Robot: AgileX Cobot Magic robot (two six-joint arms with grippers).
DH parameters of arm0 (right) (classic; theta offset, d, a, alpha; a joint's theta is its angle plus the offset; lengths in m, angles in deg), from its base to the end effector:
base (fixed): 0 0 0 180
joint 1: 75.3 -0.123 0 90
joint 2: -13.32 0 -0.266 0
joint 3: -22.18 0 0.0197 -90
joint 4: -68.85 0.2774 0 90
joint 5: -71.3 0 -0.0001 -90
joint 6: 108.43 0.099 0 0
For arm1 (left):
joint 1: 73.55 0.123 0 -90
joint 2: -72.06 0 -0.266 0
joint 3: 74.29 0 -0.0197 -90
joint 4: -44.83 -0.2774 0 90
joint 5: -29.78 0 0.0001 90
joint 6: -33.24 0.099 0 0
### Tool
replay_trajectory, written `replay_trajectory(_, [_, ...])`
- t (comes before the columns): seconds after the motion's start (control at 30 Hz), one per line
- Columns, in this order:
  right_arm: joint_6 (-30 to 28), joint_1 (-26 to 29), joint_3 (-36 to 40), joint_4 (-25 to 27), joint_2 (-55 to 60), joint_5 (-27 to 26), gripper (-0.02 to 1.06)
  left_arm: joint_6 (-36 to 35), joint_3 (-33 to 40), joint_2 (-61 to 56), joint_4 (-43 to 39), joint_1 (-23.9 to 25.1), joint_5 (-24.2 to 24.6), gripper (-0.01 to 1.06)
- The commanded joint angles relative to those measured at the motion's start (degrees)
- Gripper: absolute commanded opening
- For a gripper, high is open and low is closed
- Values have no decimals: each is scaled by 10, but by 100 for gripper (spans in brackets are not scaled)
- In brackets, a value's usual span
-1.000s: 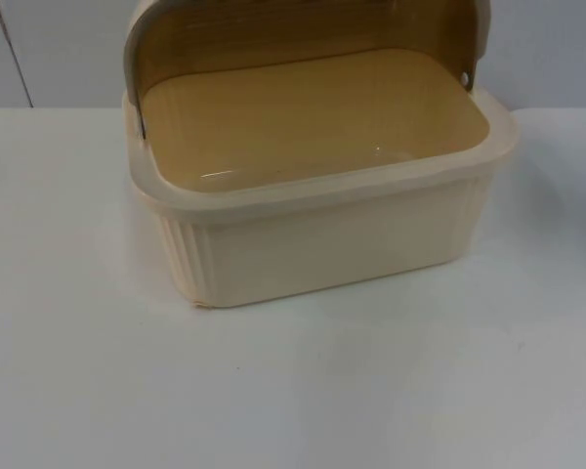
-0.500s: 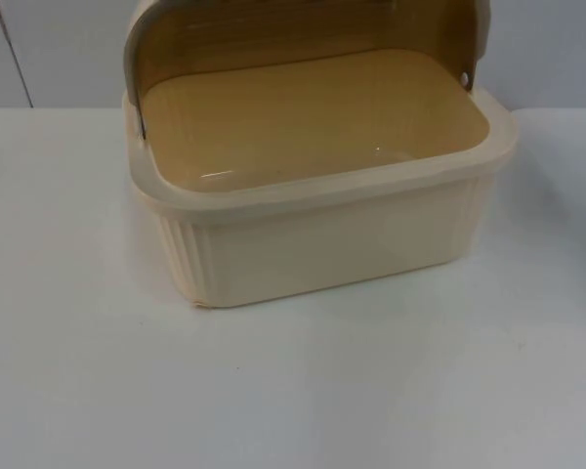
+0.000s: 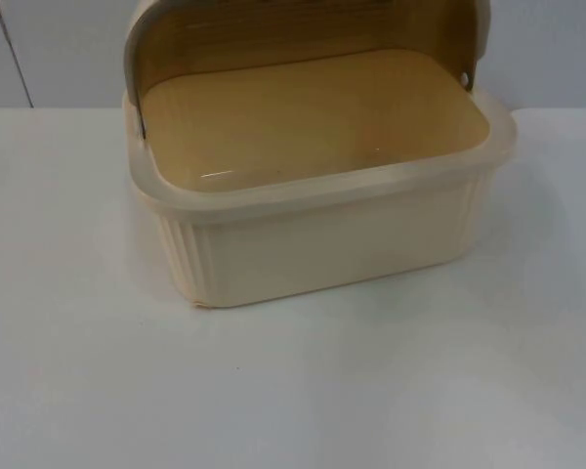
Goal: Open the box lid with the left hand, place the block into the box with the right hand, then close the box lid with the left hand.
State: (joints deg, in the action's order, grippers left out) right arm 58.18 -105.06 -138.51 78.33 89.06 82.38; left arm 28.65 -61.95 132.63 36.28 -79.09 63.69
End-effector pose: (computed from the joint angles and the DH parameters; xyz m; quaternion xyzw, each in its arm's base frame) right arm 0.2655 0.1554 0.3487 -0.2415 0.7611 0.1461 0.5840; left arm 0.2230 -0.0134 0.4269 0.0315 0.8005 0.0175 0.5983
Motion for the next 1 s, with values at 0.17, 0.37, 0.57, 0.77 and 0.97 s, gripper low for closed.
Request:
replay_trajectory(0.17, [30,-22,2,-2,101,-64,0,-3,1,-2,6,2,-7,104])
replay_trajectory(0.37, [38,-22,2,-2,186,-119,0,-3,1,-2,5,2,-2,104])
replay_trajectory(0.57, [36,-22,-5,-2,256,-167,0,-2,1,-2,5,2,-2,104])
replay_trajectory(0.77, [35,-21,-119,-2,353,-111,0,-2,1,-2,3,2,-2,104])
replay_trajectory(0.97, [35,-21,-213,-2,428,-67,0,-2,1,-2,2,2,4,104])
